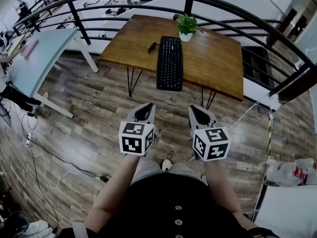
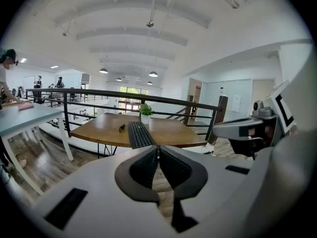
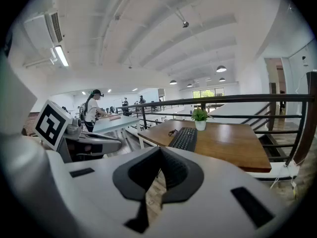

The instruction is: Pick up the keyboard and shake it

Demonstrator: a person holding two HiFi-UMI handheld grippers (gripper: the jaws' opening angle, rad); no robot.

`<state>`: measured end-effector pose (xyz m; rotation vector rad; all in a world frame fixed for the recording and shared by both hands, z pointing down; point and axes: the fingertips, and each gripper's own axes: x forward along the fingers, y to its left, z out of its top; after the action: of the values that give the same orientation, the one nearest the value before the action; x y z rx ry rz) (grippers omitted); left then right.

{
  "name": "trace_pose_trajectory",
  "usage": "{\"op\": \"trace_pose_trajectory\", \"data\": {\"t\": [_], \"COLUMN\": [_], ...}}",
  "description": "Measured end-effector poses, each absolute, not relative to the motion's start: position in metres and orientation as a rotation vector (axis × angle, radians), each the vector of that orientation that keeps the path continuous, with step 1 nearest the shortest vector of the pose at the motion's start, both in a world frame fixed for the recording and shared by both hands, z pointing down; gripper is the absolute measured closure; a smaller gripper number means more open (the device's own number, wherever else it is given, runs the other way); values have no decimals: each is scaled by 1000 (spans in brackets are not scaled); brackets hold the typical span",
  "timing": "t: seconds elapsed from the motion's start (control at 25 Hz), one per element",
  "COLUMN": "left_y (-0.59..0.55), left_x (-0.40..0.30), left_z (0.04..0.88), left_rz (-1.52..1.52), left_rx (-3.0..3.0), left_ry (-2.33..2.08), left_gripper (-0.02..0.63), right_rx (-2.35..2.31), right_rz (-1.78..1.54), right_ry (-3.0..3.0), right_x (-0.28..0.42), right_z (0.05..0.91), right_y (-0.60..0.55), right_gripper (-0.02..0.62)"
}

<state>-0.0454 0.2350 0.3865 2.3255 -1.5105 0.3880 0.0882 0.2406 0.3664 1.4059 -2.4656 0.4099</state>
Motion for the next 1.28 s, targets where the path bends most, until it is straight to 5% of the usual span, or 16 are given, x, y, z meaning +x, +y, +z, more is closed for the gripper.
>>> {"op": "trace_pose_trajectory", "data": {"t": [1.28], "left_y": [187], "left_x": [-3], "left_z": [405], "left_rz": [315], "left_rx": [2280], "left_ry": [-1465], "left_gripper": [581], "right_rx": [1350], "right_rz": [580], "right_ry": [-2534], "right_x": [120], "right_z": [392], "right_y": [190], "right_gripper": [568]}}
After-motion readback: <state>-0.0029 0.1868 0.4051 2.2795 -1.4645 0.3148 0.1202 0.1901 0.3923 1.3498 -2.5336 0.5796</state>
